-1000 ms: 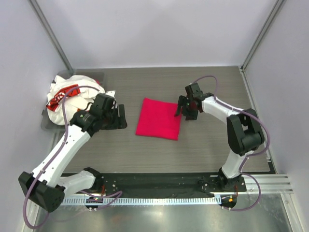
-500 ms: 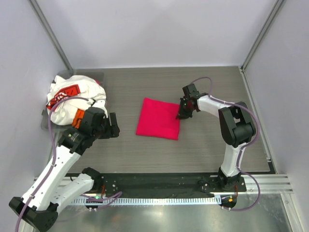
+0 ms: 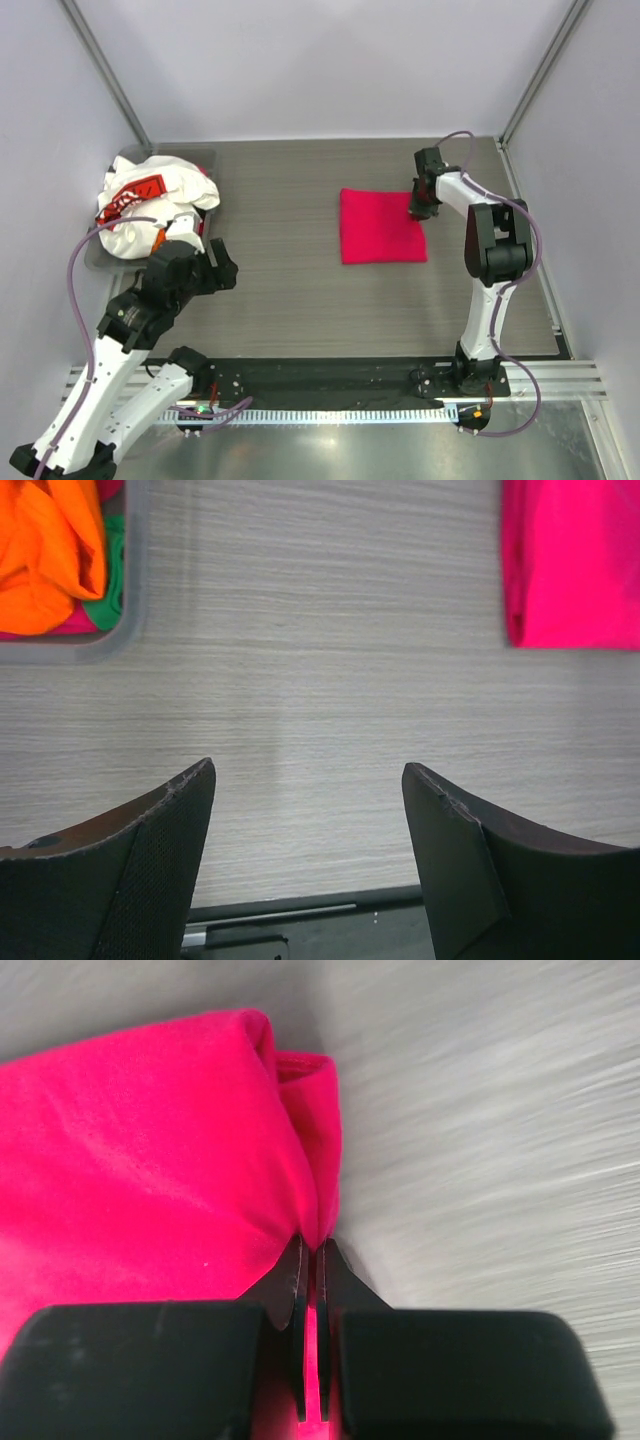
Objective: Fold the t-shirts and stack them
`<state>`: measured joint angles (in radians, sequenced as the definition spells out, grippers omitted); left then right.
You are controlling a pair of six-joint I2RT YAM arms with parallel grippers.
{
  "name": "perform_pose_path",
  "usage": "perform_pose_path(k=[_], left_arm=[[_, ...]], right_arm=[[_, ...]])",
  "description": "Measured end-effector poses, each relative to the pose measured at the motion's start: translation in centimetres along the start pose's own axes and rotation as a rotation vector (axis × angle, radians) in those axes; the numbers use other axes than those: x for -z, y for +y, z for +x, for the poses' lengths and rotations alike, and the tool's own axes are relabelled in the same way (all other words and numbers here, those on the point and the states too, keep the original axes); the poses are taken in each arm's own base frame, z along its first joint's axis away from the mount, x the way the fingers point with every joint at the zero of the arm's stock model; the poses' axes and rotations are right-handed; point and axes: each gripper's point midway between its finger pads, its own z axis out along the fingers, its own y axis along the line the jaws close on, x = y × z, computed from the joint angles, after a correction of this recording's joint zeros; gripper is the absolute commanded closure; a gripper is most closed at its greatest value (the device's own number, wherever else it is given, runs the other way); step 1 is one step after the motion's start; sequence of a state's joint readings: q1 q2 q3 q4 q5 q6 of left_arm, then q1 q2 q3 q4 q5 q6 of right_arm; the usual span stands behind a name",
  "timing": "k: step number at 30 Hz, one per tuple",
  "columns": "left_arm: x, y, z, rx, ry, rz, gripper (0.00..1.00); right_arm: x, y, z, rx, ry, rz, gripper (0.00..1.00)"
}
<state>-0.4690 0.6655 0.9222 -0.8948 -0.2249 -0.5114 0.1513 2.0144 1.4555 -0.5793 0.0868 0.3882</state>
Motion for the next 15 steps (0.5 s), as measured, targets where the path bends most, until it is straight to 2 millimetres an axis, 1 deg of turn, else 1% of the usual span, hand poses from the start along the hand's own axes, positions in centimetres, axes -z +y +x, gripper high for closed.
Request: perform_pose_path(k=[2, 5, 7, 11, 14, 15], left_arm=[[0.2, 0.3, 0.0, 0.008, -0.020, -0.007, 0.23], [0.3, 0.7, -0.2, 0.011, -0.036, -0.023, 0.23], [0.3, 0.8, -0.4, 0.014, -0.043, -0.032, 0.23], [0.5, 1.2, -0.5, 0.021, -0.062, -0.049, 0.23], [0.7, 1.5, -0.7, 0.026, -0.080, -0.054, 0.23], [0.8, 1.5, -0.8, 0.027, -0.084, -0.056, 0.23]], right_arm=[[-0.6, -2.3, -2.0, -0.004, -0.037, 0.084, 0.99], [-1.4, -5.4, -4.1, 0.000, -0.061, 0.200, 0.99], [-1.9, -6.9, -5.8, 0.003, -0.090, 0.263, 0.99], [-3.0, -9.8, -10.1, 0.012, -0.158, 0.387, 0.99], [-3.8, -12.6, -13.8, 0.030, -0.221, 0.508, 0.99], [-3.9, -13.2, -14.9, 0.031, -0.243, 0.534, 0.99]])
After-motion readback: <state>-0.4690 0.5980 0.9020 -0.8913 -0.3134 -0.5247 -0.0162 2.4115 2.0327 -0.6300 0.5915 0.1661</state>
